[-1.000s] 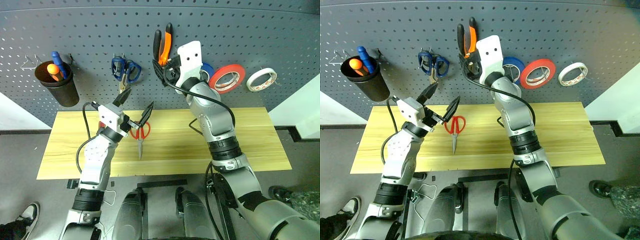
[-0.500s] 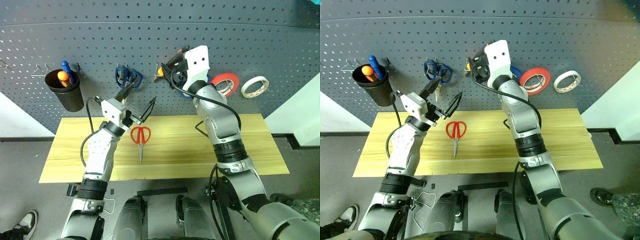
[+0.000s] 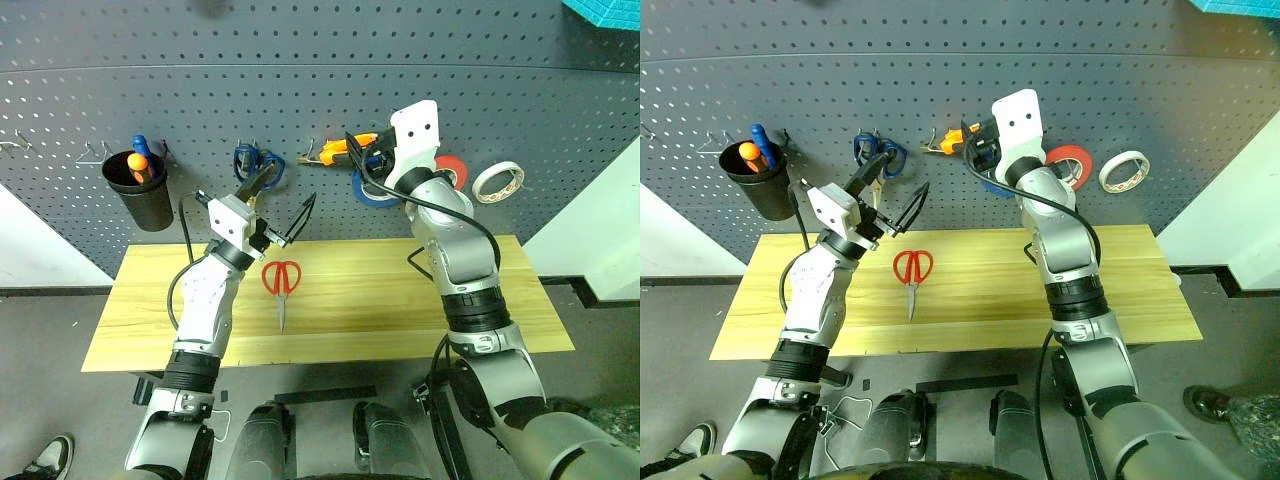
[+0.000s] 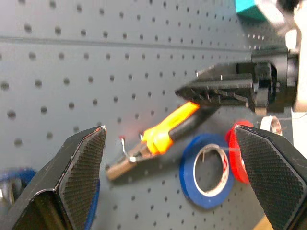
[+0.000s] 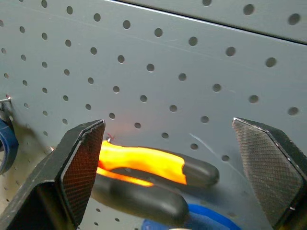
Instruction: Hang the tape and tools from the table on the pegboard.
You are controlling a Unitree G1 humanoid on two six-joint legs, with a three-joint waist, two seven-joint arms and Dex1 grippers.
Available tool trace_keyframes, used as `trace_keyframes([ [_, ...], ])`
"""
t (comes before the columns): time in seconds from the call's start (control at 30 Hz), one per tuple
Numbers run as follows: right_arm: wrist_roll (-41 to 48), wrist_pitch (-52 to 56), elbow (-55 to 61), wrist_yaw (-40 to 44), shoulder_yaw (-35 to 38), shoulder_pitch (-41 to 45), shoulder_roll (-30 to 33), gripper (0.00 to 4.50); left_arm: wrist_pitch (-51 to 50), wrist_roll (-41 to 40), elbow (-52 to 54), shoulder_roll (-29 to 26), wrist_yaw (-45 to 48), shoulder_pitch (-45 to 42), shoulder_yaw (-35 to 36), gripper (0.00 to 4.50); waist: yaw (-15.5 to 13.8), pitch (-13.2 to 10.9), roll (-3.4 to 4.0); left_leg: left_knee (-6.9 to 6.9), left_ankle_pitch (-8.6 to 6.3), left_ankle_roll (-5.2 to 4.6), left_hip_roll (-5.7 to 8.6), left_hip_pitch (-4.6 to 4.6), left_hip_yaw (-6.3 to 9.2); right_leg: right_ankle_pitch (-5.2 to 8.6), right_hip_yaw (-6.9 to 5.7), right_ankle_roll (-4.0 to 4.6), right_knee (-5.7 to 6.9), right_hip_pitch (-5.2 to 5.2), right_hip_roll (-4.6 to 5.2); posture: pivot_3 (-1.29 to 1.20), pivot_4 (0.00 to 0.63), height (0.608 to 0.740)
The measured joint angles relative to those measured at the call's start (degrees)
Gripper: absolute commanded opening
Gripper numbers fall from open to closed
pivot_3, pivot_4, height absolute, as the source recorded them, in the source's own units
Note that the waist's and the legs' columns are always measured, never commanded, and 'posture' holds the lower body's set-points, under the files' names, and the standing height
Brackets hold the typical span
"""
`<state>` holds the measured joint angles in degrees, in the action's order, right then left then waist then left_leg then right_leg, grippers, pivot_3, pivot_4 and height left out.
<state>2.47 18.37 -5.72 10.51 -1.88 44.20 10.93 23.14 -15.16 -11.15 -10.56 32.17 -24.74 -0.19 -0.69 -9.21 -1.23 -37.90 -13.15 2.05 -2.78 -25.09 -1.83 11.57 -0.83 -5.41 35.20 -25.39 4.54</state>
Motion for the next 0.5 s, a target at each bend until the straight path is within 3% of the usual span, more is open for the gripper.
trace_keyframes([
  [0.27,0.03,0.23,1.68,0.41,0.67,-1.68,1.88,4.46,0.18,0.00,-0.08,0.00,0.09,0.00,-0.02,4.50,-0.02,0.86,0.08,-0.01,0.00,0.00,0.00,0.06,0.00,0.00,0.02,0.00,0.02,0.05,0.00,0.06,0.043,0.716],
  [0.43,1.79,3.44,11.85,4.39,1.21,-8.90,5.61,4.46,-0.64,-0.04,0.94,-1.16,0.22,1.21,0.35,4.50,-0.11,1.08,0.10,-0.01,0.00,-0.01,0.01,0.13,0.02,0.01,0.03,0.01,0.01,0.15,0.00,0.06,0.068,0.716],
  [0.5,4.24,6.94,20.16,7.16,2.35,-15.19,8.73,4.46,-2.55,-0.15,5.08,-2.68,0.00,5.77,0.70,4.50,-0.08,1.10,0.12,0.00,-0.07,-0.10,0.00,0.24,0.01,0.03,0.07,0.01,0.01,0.23,0.01,0.06,0.080,0.716],
])
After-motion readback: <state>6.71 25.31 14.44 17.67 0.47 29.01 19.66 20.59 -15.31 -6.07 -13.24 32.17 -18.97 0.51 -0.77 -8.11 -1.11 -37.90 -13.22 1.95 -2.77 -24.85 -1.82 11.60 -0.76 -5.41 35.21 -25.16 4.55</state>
